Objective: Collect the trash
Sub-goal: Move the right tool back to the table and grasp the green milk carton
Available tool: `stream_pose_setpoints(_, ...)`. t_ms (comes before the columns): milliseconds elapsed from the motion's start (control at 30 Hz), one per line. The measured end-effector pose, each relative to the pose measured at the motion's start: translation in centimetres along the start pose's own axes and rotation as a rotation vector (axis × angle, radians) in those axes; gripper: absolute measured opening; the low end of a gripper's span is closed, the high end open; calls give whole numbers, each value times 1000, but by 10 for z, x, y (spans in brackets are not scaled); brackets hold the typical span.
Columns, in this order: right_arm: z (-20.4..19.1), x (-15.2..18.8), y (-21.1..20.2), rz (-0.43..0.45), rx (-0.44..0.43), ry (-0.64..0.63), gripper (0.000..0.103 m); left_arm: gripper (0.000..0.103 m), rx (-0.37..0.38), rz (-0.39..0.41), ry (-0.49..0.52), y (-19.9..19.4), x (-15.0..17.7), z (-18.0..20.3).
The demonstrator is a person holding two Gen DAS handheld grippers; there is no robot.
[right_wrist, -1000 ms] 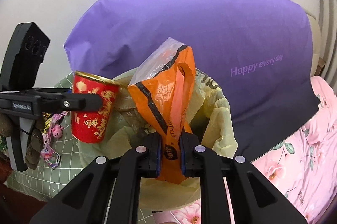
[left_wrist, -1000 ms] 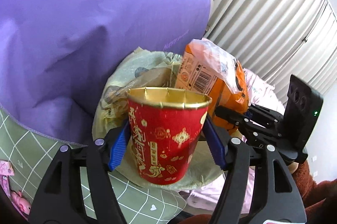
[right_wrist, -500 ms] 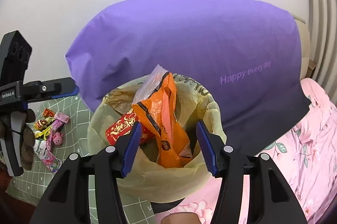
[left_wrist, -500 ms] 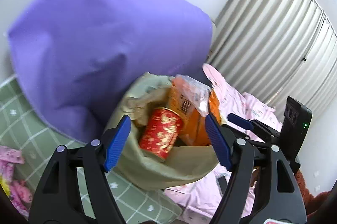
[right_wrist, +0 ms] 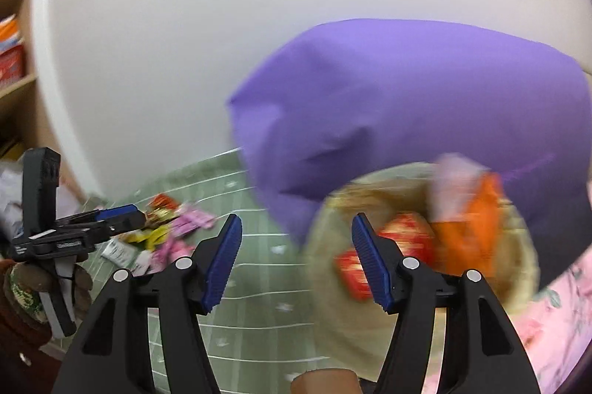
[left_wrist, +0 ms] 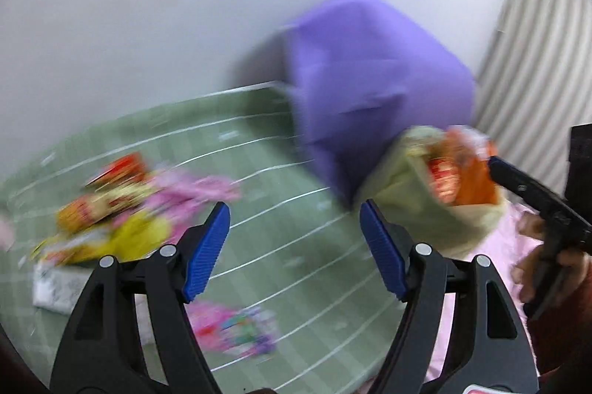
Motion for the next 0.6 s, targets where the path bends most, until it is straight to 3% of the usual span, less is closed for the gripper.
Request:
stream_pose_setpoints(333,-114,8,79,-121,-218,-182,59,69,-249,70,-292,-52,38,-149)
stream_pose_setpoints(467,-175,4,104,-115,-379,-316,59,69,-296,116,-432,-77,48,-191)
stream_pose_setpoints(600,-242,-2,134,-115,-573,-484,59,69,-366,135,-462,-100,55,-214)
Point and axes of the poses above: each gripper's, at about its wrist camera, not at the fingertips, and y roughly the way its jaws point, z to its right, x to its underside, the point moved 5 cm from there along y, roughly the way its jaws point, and after that the axes turned 13 degrees about -y, right-handed, at the moved point
